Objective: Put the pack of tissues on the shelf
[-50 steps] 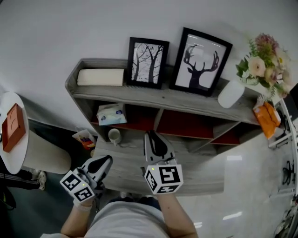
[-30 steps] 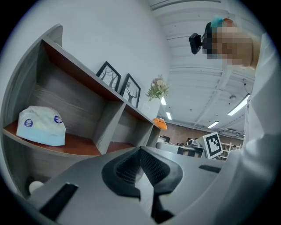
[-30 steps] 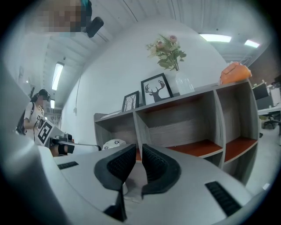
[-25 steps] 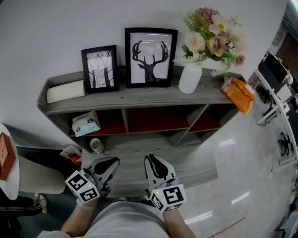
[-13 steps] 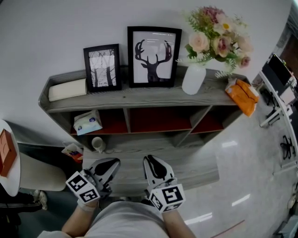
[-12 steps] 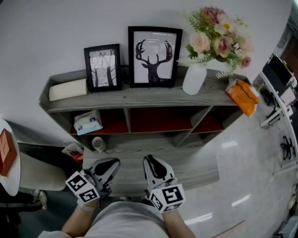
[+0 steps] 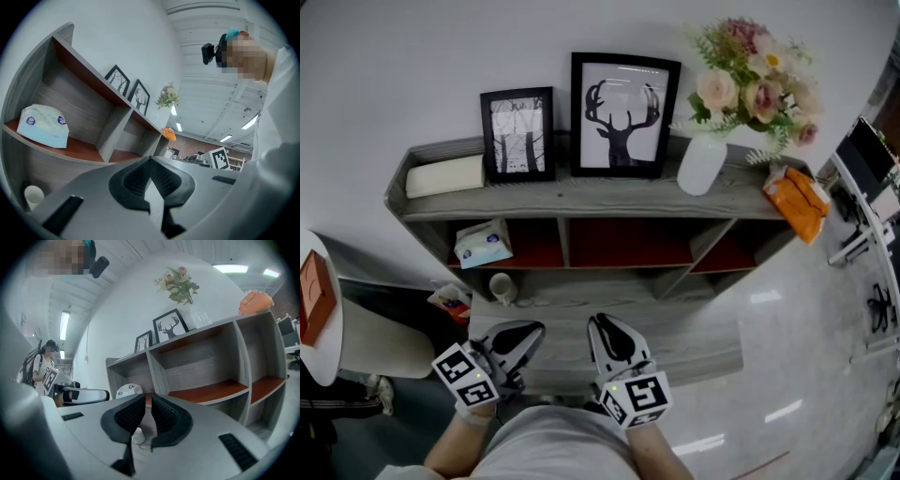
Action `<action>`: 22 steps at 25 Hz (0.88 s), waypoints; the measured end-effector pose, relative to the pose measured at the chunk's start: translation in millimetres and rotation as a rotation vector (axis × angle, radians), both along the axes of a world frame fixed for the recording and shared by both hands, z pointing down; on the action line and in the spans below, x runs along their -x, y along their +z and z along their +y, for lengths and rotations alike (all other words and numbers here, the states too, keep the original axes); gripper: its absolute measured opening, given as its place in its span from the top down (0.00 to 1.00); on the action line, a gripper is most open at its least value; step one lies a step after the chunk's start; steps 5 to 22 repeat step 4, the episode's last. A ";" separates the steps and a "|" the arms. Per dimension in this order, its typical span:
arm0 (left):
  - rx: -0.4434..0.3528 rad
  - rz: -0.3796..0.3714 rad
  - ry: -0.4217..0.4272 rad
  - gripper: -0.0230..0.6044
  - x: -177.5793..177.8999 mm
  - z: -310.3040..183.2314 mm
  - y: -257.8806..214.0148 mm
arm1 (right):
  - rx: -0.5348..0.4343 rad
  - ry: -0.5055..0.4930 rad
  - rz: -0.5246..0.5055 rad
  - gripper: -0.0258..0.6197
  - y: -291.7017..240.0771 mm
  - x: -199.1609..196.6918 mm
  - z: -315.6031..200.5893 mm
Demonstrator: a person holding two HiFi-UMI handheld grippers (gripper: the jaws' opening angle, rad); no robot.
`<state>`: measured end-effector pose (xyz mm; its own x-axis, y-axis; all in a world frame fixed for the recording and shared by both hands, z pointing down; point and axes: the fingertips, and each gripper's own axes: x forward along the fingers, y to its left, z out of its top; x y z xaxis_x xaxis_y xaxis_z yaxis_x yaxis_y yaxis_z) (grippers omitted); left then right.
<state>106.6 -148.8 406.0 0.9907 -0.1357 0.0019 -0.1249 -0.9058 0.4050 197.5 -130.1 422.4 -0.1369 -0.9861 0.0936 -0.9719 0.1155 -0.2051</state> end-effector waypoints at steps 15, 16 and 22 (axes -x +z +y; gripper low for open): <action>0.015 -0.004 -0.010 0.94 1.3 -2.6 1.8 | 0.002 -0.002 -0.001 0.88 1.4 -0.2 0.6; 0.015 -0.004 -0.010 0.94 1.3 -2.6 1.8 | 0.002 -0.002 -0.001 0.88 1.4 -0.2 0.6; 0.015 -0.004 -0.010 0.94 1.3 -2.6 1.8 | 0.002 -0.002 -0.001 0.88 1.4 -0.2 0.6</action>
